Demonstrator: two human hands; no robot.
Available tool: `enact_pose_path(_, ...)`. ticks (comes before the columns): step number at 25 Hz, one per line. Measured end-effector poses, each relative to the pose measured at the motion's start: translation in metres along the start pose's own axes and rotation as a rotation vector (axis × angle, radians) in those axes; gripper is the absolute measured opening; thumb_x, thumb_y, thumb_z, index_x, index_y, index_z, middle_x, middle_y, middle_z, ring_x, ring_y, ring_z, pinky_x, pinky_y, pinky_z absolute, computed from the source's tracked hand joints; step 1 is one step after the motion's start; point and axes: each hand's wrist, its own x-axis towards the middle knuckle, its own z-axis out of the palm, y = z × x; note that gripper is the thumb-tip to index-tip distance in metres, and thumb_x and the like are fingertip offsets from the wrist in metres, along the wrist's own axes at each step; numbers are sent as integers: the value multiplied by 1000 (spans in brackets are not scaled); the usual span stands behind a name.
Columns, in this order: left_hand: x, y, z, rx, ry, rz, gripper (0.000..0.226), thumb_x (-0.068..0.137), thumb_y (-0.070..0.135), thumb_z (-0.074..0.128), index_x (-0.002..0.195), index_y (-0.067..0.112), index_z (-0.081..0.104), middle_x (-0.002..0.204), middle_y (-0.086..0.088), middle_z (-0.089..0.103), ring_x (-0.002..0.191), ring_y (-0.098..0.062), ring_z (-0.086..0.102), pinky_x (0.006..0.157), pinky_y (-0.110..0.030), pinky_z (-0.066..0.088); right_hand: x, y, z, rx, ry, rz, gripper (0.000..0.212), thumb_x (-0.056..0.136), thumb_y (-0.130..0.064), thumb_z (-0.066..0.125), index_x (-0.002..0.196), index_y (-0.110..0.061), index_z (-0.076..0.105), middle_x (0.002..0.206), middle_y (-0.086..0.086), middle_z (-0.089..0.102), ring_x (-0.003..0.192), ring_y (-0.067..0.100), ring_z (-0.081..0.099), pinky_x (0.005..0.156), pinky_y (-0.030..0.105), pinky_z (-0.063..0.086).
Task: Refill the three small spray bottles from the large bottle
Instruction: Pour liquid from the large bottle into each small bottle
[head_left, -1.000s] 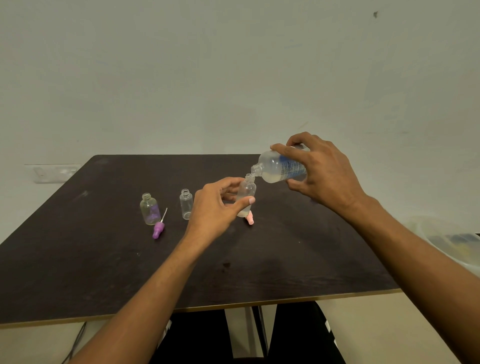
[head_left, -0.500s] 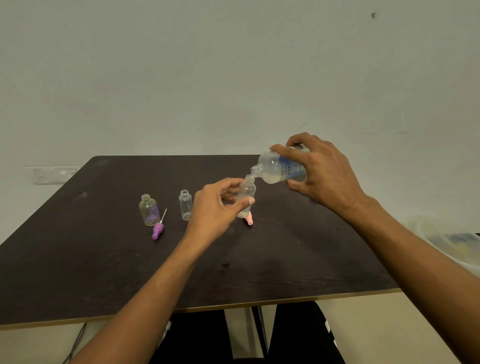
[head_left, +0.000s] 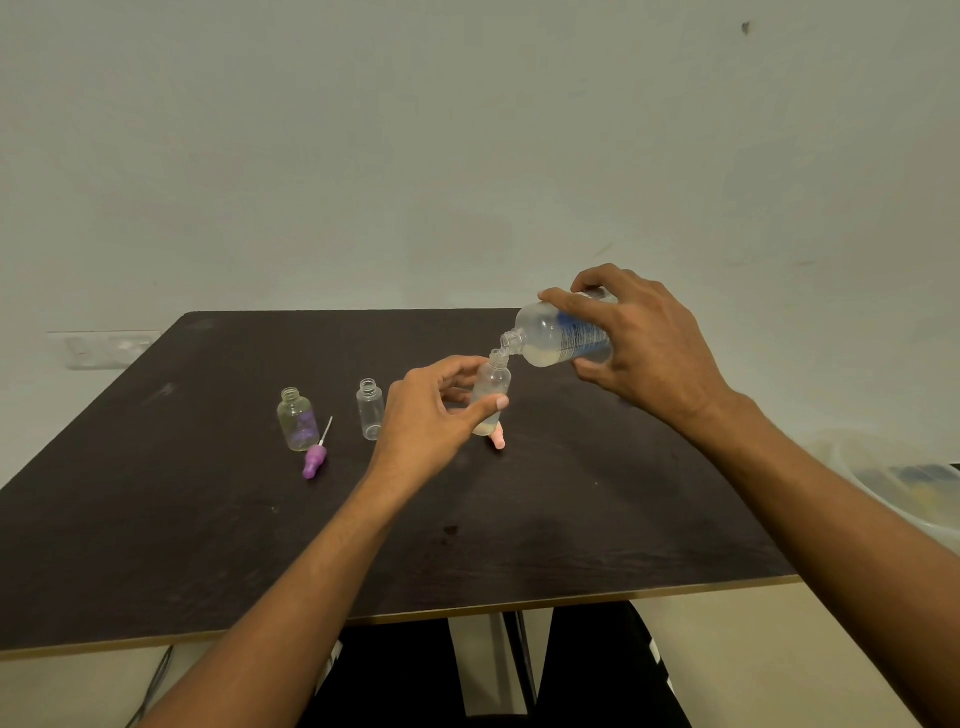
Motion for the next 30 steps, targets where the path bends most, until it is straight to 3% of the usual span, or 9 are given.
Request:
enact_pose_path(15,0,-2,1,2,-8,-4,51,82,39,87,129,29,72,115,13,77,103,1,71,91,-19,58,-1,-1,0,0,-6,-6,75,80,-31,87,148,-34,56,136,3,57,116,27,61,93,39,53)
enact_pose_path(23,0,-3,1,-7,-7,-1,48,82,38,87,128,30,72,113,14,77,101,3,71,90,-17,58,-1,0,3,23,-28,7,75,81,-32,86,149,-38,55,135,-1,56,115,23,60,93,37,53)
enact_pose_path(27,-1,-2,1,-5,-8,1,47,83,38,86,127,32,72,112,15,77,100,5,71,85,-11,55,-3,2,5,113,-66,57,75,79,-33,86,147,-42,55,131,-7,56,109,19,59,82,32,52)
enact_pose_path(30,-1,-1,0,-17,-4,2,46,82,37,87,126,33,72,109,17,77,98,7,71,82,-7,54,-5,1,5,214,-106,102,74,78,-34,86,145,-43,57,128,-9,58,108,16,59,78,36,56)
